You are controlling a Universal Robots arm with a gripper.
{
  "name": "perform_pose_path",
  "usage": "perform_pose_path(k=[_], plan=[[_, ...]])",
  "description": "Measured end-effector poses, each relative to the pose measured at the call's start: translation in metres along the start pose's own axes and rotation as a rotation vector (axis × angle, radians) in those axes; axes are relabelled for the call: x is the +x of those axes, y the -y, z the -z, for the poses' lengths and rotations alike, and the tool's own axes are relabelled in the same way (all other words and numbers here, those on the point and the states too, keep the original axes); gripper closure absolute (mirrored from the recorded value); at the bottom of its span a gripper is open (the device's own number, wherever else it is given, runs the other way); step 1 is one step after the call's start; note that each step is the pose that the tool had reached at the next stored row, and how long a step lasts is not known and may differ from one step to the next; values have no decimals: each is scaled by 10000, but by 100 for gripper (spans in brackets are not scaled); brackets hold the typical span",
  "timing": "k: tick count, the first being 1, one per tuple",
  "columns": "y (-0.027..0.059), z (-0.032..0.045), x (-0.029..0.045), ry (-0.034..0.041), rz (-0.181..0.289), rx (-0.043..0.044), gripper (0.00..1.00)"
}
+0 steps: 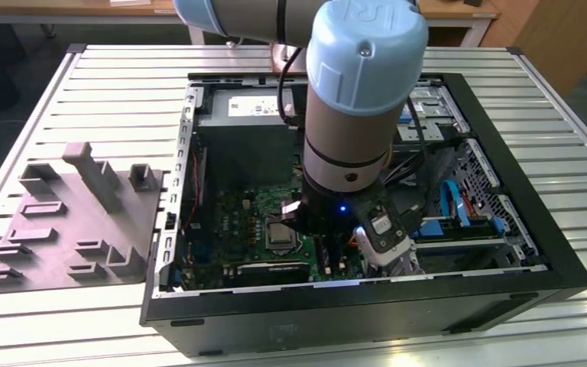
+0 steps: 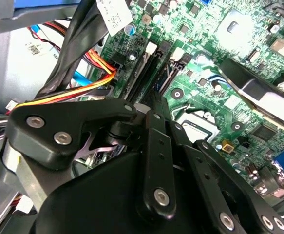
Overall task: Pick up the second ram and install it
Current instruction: 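Press down the second ram until it locks into place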
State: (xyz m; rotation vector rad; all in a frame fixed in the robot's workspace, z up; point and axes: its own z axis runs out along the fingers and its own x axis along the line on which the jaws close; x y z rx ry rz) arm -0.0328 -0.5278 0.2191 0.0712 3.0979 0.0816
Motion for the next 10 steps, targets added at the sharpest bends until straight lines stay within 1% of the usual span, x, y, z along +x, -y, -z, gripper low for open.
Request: perform_pose_path(k=[3, 10], plan=[[-2, -7, 0, 3, 0, -15, 90], [-1, -17, 0, 2, 0, -9, 90]])
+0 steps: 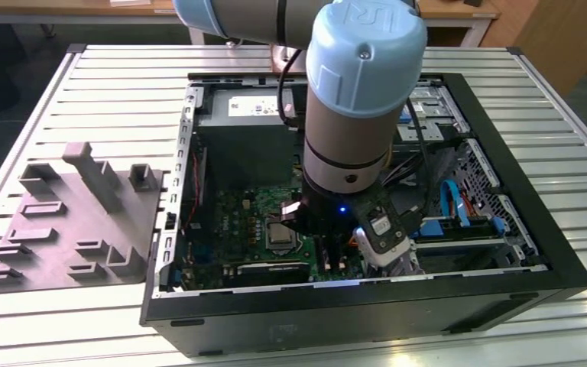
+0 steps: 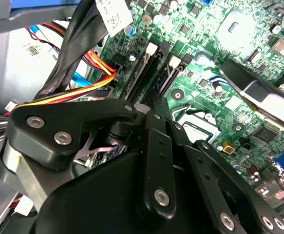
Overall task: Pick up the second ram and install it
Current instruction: 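Press down the second ram until it locks into place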
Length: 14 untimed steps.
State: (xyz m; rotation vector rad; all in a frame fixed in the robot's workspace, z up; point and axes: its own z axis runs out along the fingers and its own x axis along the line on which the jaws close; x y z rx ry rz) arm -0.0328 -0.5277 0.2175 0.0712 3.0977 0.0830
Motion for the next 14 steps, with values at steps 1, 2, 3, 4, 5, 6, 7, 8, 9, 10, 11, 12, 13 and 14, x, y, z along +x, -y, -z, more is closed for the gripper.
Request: perform_pose_path(k=[1, 2, 3, 4, 5, 6, 7, 8, 9, 10, 11, 12, 13, 14], plan=[[0, 0, 0, 0, 0, 0, 90], [0, -1, 0, 0, 0, -1, 90], [0, -1, 0, 0, 0, 0, 90], [0, 0, 0, 0, 0, -1, 90], [-1, 4, 0, 2, 0, -7, 90], [-3, 15, -1, 6, -1, -21, 90], [-4, 34, -2, 4, -1, -17, 90], [-4, 63, -2, 0, -1, -3, 90], [-5, 93, -4, 0, 0, 2, 90], [-7, 121, -5, 1, 0, 1, 90], [-9, 149, -6, 1, 0, 2, 90], [-10, 182, -7, 0, 0, 7, 90], [-12, 214, -9, 1, 0, 7, 90], [-14, 246, -10, 1, 0, 7, 90]])
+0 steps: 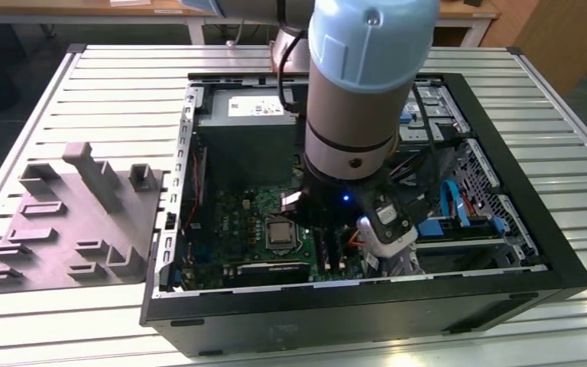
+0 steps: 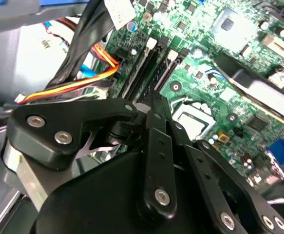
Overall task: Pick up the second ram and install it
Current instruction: 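Press down the second ram until it locks into place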
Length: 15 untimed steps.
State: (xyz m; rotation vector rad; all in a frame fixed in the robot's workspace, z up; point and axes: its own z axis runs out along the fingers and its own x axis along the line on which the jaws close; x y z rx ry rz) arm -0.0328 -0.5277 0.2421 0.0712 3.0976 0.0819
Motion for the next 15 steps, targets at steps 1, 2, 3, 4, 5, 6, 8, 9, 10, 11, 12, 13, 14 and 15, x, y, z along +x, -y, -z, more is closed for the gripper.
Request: perform_pose_path(k=[1, 2, 3, 4, 5, 6, 8, 9, 10, 11, 12, 13, 14, 15], plan=[[-2, 33, -1, 0, 0, 2, 90], [-3, 57, -2, -1, 0, 5, 90], [-3, 64, -3, 0, 1, 6, 90], [-4, 63, -3, 1, 1, 7, 90], [-4, 63, -3, 1, 0, 7, 90], [-3, 63, -3, 1, 1, 7, 90], [-5, 65, -3, 0, 0, 10, 90], [-12, 66, -2, 0, 0, 12, 90], [-31, 64, -1, 0, 0, 9, 90], [-54, 62, 0, 0, 1, 8, 90], [-82, 60, 1, 0, 1, 8, 90], [-112, 58, 3, 0, 1, 8, 90], [-145, 57, 4, 0, 0, 8, 90], [-180, 55, 6, 0, 1, 8, 90]])
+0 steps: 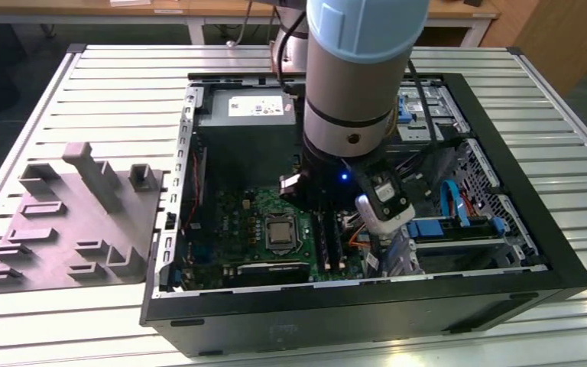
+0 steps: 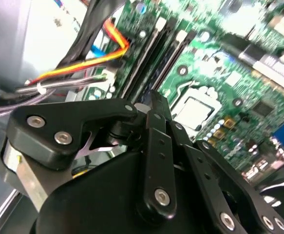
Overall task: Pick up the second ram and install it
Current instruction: 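Press down the second ram until it locks into place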
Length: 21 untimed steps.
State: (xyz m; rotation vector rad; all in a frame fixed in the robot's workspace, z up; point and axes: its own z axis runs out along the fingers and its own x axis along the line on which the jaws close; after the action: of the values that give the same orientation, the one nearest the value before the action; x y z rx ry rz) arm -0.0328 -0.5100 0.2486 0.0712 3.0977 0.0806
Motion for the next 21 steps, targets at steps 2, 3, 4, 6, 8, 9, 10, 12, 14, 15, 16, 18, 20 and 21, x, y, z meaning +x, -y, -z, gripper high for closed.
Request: perform_pose_path(k=[2, 3, 4, 6, 8, 9, 10, 12, 14, 15, 16, 18, 20, 21], plan=[[-62, -4, 3, 1, -1, -1, 90], [-92, -5, 4, 0, -1, 0, 90], [-118, -6, 6, 0, -1, 0, 90], [-163, -9, 8, 1, 0, -2, 90], [-182, -10, 8, 0, 0, -1, 90], [-183, -6, 8, 0, 2, 1, 90], [-183, 5, 8, -1, 1, 3, 90], [-185, 31, 7, 0, 0, -1, 90], [-186, 54, 6, 0, 0, 0, 90], [-187, 55, 6, 1, 0, -2, 90], [-187, 55, 6, 2, 0, -4, 90], [-187, 58, 6, 1, 0, -2, 90], [-187, 65, 5, 0, 0, -1, 90], [-187, 71, 5, 0, 0, -1, 90]])
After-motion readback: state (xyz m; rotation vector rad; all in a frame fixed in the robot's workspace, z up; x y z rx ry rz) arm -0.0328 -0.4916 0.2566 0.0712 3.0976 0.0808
